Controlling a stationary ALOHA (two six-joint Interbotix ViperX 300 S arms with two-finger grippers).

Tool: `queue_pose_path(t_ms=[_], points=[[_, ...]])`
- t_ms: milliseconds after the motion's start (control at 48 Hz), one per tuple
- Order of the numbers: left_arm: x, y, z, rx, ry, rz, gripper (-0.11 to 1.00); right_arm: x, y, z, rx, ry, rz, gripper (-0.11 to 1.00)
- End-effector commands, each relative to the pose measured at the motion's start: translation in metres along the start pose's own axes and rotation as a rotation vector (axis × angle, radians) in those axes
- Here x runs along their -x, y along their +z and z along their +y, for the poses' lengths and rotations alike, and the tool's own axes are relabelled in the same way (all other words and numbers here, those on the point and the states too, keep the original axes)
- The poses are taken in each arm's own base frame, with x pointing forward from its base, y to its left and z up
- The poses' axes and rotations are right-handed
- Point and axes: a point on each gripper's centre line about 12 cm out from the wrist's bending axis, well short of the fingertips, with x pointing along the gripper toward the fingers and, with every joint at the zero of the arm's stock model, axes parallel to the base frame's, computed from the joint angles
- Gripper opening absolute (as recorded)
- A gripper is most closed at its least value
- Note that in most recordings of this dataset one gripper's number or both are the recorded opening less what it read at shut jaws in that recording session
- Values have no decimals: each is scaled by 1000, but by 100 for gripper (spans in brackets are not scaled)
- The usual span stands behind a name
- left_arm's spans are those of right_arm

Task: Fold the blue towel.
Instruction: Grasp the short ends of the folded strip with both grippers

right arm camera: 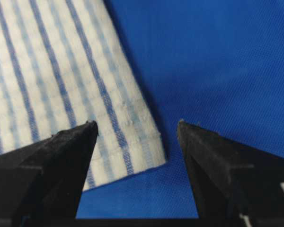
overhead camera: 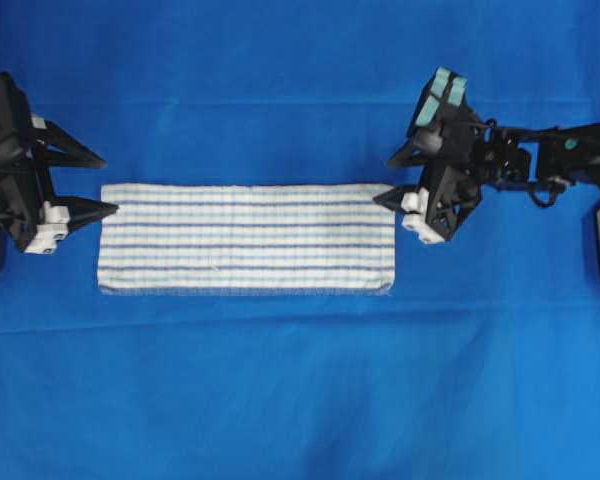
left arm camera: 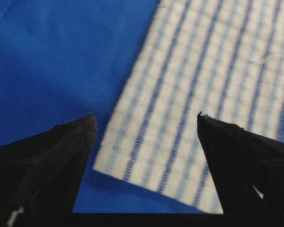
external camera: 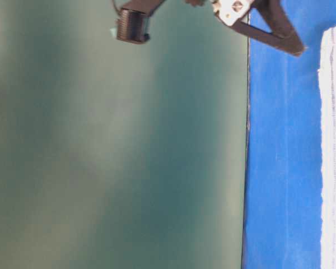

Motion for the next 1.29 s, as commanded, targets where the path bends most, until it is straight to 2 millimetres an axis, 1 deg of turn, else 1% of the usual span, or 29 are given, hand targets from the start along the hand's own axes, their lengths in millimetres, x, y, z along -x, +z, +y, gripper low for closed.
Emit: queue_pose_path(t_ms=[0,125,354,479,604,708,750,812,895,979,1020,1041,1083,1145,1270], points=[[-8,2,3,6,12,1,84,-5,5,-7,-17,-13,-20,68],[-23,-4,5,8,24,39,85,-13,-1,-13,-23,-27,5,68],[-44,-5,6,12,43,128,85,-21,-8,-15,-29,-34,29,68],[-49,-8,6,11,49,167,85,-22,-11,-15,-28,-35,39,67],[-50,-8,6,17,51,176,85,-24,-12,-11,-19,-28,44,67],[-50,-9,6,25,53,183,80,-25,-13,-6,-6,-18,49,66],[-50,-9,6,27,54,188,77,-25,-14,-5,1,-14,53,65],[-50,-9,6,31,56,198,66,-25,-14,-2,9,-8,56,58],[-50,-11,7,34,61,219,48,-25,-15,1,17,-2,59,39],[-51,-11,6,28,62,239,29,-25,-16,3,22,2,60,16],[-52,-12,6,25,63,252,21,-25,-16,3,22,2,62,6],[-52,-13,6,27,64,258,18,-25,-16,3,22,2,62,5],[-51,-13,6,24,64,266,12,-25,-16,3,22,2,62,5],[-51,-14,6,26,66,278,7,-25,-16,3,23,2,62,5],[-50,-15,6,27,69,288,4,-25,-15,3,23,2,59,5]])
